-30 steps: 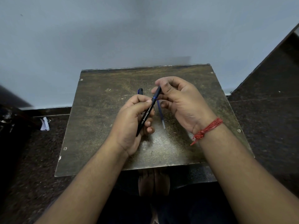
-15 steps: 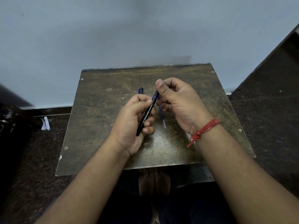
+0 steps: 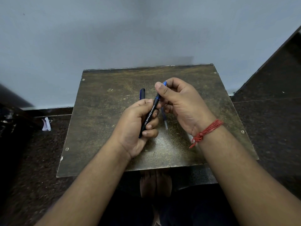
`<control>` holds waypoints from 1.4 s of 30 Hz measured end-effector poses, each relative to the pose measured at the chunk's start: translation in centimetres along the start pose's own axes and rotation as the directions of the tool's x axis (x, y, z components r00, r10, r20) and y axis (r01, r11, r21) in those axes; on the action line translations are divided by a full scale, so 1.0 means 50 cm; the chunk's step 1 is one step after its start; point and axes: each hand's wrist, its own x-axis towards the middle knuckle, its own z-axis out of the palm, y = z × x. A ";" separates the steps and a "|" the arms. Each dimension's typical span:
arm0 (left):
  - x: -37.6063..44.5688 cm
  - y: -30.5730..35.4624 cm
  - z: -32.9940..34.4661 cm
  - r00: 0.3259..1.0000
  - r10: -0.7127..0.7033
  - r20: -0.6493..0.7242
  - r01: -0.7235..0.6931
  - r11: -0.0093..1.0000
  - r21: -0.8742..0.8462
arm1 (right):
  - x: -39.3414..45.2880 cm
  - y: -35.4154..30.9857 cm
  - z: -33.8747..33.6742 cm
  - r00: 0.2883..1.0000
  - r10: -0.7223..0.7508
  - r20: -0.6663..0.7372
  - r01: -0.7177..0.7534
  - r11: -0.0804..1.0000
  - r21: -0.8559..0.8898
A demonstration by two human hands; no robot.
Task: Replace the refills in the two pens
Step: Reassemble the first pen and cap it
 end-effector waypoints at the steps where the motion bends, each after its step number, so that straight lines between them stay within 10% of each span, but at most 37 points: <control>1: 0.000 0.001 -0.001 1.000 -0.001 0.002 0.001 1.000 0.001 | 0.000 0.001 0.001 1.000 -0.006 -0.006 0.006 1.000 -0.004; 42: 0.005 -0.001 -0.005 1.000 0.014 -0.013 -0.014 0.999 0.030 | 0.006 0.008 -0.010 0.998 0.069 0.007 -0.070 0.991 0.113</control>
